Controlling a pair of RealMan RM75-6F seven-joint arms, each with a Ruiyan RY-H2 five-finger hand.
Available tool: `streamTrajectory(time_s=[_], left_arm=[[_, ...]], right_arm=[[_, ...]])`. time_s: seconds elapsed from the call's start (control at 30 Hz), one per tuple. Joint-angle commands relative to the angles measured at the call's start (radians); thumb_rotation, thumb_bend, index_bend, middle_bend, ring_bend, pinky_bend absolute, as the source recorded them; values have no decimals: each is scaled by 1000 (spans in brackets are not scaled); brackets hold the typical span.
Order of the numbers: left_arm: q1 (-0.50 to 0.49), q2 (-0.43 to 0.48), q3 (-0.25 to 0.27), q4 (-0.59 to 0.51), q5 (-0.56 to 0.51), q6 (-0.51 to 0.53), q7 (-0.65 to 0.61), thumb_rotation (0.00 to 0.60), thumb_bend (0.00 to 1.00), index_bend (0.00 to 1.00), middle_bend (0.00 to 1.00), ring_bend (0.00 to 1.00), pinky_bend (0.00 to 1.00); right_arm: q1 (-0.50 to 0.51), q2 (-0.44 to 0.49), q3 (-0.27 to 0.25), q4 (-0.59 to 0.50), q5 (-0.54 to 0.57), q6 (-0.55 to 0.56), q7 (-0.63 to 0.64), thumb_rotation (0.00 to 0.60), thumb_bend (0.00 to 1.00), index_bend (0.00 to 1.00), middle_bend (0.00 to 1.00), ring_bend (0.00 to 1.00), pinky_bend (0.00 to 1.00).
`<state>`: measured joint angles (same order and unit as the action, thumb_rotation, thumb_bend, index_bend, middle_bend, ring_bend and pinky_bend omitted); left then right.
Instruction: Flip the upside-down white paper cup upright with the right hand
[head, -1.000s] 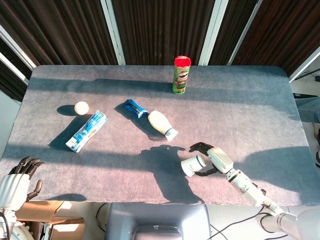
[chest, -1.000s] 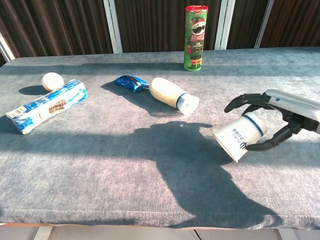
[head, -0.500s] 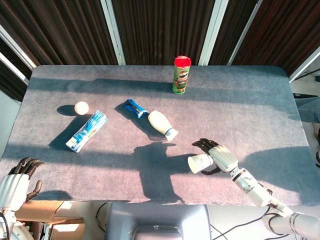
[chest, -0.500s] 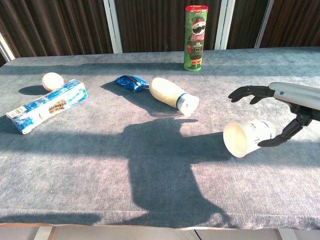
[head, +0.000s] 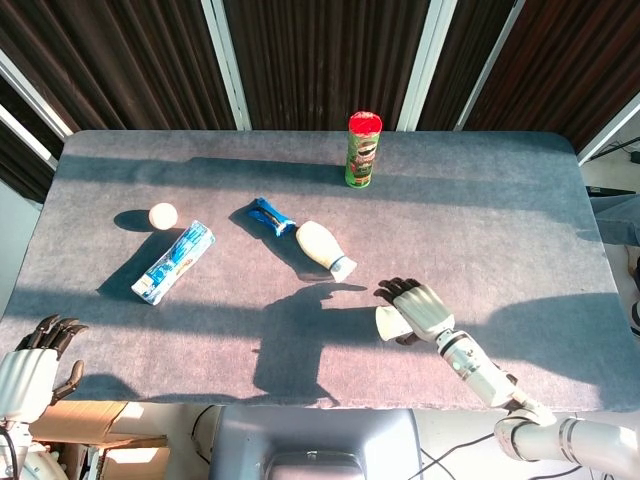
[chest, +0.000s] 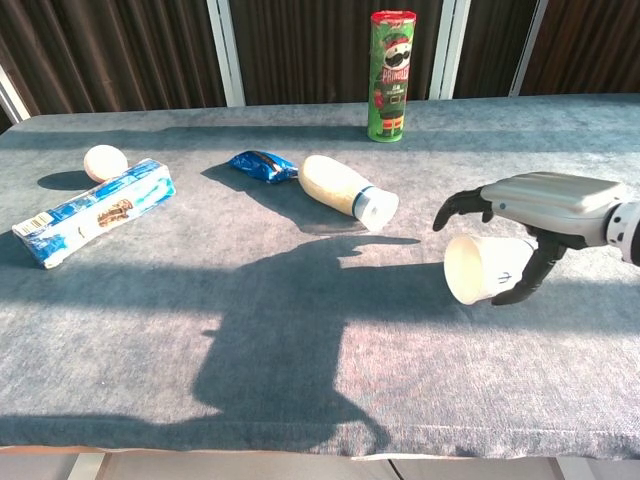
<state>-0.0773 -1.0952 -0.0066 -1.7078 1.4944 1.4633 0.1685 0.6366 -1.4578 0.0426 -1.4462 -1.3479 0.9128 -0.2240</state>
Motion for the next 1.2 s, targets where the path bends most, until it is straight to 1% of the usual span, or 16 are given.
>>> streamTrajectory(time_s=[0.03,0.3,0.4,0.6,0.73,0.87,0.97,1.07,1.13,1.2], left_arm=[[0,1,1,0,3,0,-2,600,443,287,194,115,299],[2,3,2,0,6,3,-7,600,444,286,193,115,298],[2,2,2,0,5,2,-6,600,443,286,194,115,298],[2,3,3,0,5,0,-7,600,443,287,193,115,298],[2,4,3,-1,6,0,-8,600,443,287,194,115,299],[2,4,3,-3,4,-2,-7,600,443,286,193,115,299],[3,5,4,-4,4,-1,-6,600,443,287,192,116,299],[3,5,4,-5,3,-1,-6,600,443,287,193,116,299],[3,5,3,-6,2,-2,-5,600,442,287,193,117,300],[3,5,3,-6,0,-3,-6,600,443,286,193,117,299]], right_arm=[[7,-15,4,-15,12,-8,-28,600,211,395,302,248,390],[-8,-52,3,3,11,40,-93,600,211,550,445,410,533],[-15,-64,2,17,17,51,-116,600,212,598,483,453,573],[-22,-71,2,24,21,63,-125,600,212,656,529,506,619],[-42,-101,9,52,-29,122,-17,600,212,698,563,544,652],[-51,-133,5,107,-115,181,130,600,212,717,578,561,665],[-55,-172,-6,176,-199,253,271,600,212,723,581,566,669],[-61,-237,-15,295,-293,369,411,600,212,724,582,566,669],[-65,-284,-19,383,-342,448,469,600,212,725,582,566,669],[-69,-347,-22,505,-391,541,514,600,213,725,582,567,669]])
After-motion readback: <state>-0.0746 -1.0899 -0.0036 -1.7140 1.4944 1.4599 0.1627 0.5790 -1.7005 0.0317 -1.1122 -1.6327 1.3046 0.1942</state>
